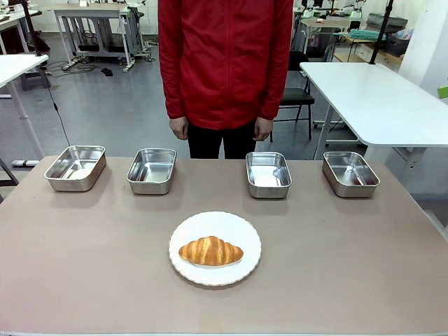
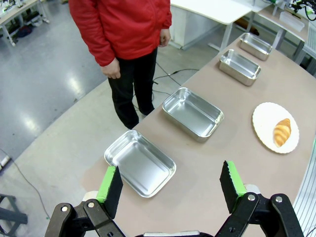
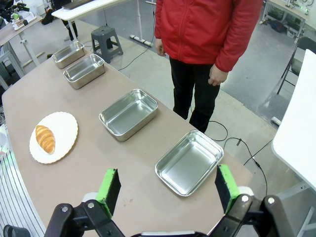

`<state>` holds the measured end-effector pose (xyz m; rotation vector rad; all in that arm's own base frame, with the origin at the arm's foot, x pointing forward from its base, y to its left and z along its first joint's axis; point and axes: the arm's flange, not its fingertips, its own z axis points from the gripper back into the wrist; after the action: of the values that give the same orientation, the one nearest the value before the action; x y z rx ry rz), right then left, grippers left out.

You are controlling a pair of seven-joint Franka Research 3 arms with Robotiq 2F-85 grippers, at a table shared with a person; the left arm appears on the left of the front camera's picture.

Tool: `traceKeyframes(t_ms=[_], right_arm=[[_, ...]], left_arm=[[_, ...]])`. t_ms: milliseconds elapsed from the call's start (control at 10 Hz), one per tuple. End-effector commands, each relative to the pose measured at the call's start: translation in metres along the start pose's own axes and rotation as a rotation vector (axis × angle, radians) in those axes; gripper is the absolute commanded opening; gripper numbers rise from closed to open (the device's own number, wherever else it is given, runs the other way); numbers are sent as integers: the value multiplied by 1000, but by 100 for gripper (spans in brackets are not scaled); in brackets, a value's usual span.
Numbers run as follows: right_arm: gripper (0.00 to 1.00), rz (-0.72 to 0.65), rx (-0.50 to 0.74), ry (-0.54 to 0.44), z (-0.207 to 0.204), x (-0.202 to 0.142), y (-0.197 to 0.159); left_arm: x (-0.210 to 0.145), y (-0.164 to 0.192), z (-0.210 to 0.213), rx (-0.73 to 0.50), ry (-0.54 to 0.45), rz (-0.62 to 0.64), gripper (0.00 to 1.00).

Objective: Place the bread in the container.
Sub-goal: Place the Butter Roll into the Airtight Container indicated by the human.

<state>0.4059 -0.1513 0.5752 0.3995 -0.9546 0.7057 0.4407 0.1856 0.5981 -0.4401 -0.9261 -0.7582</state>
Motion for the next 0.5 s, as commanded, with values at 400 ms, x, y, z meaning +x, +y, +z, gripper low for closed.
traceKeyframes(t_ms=[400], right_arm=[[100, 3, 5, -11, -1, 1, 0]], left_arm=[[0, -1, 1, 1, -2, 0, 100]])
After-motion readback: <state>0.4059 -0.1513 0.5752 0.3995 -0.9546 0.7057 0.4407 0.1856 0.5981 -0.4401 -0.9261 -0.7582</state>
